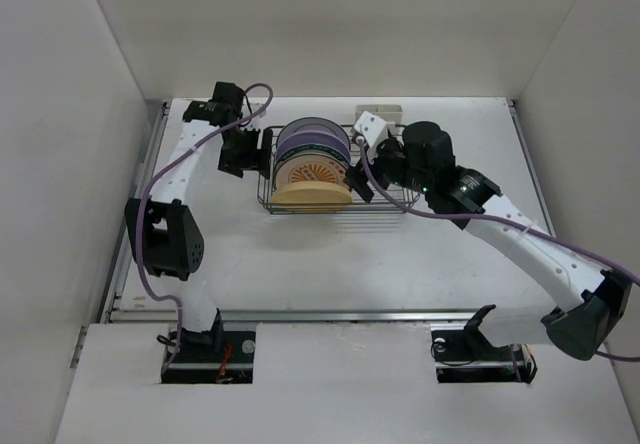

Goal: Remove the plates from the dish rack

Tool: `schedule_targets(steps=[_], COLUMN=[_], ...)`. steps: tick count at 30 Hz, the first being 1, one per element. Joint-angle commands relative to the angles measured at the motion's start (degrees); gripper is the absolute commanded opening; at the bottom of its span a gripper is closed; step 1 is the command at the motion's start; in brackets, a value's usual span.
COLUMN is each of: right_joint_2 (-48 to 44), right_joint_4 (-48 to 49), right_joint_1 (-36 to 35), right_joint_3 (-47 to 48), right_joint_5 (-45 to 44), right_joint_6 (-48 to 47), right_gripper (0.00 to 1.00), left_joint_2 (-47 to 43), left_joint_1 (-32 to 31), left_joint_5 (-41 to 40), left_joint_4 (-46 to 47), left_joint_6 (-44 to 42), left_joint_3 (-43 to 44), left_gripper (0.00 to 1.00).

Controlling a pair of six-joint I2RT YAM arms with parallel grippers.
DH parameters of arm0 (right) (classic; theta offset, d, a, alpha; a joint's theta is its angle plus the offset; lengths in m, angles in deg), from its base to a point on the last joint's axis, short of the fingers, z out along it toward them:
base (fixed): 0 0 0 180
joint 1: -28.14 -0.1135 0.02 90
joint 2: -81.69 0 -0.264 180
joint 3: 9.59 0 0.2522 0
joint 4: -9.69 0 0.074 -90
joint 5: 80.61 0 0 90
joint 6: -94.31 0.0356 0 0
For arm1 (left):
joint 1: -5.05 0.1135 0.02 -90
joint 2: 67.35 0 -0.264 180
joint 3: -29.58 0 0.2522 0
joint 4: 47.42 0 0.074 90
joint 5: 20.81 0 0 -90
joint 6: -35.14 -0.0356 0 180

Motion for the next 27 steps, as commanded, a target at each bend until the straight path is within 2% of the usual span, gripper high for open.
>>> schedule_targets(steps=[1,6,9,13,15,18,19,21,25,27], right_joint_2=[0.6,5.5,9.1,14.0,14.5,15.1,15.7,16.4,16.9,16.4], right_joint_4=[-0.1,-1.7,-0.9,-0.9,0.1,4.0,4.6,4.6,5.3,5.3], right_joint_1=[-2.5,-6.0,-7.4,-8.0,-8.7,-8.7,-8.7,-8.7,-8.7,-8.7], right_joint_3=[-0.5,0.6,1.2,4.8,5.4,5.4,4.8,4.8,4.8,4.8], right_joint_5=[-0.1,-0.8,-1.9,-1.9,-2.5,-5.5,-6.3,-7.6,-8.1,-8.1], right_joint_6=[-3.3,-3.8,-3.8,-4.3,-4.3,-4.3,-4.3,-4.3,-4.3,-4.3], right_gripper=[0.82,0.81,0.82,0.81,0.75,0.61,0.6,0.56,0.51,0.42], left_joint_2=[1.4,3.2,5.2,7.5,8.3,9.6,9.6,10.9,11.4,11.4], left_joint_1=[-0.6,-0.6,-0.6,-0.6,-0.6,-0.6,-0.6,-0.6,-0.6,-0.6], left_joint_5=[-1.6,-2.2,-4.0,-4.6,-4.0,-3.4,-3.4,-2.8,-0.8,-0.8], left_joint_4=[3.2,5.7,7.1,7.1,7.7,8.3,8.3,8.3,8.8,8.8], left_joint_6=[2.5,3.2,3.2,3.7,3.7,3.7,4.2,4.8,5.5,5.5], left_joint_3=[1.6,0.0,-0.7,-1.2,-1.2,-1.8,-1.8,-1.8,-3.0,-3.0], left_gripper=[0.66,0.65,0.61,0.49,0.4,0.37,0.3,0.22,0.09,0.04])
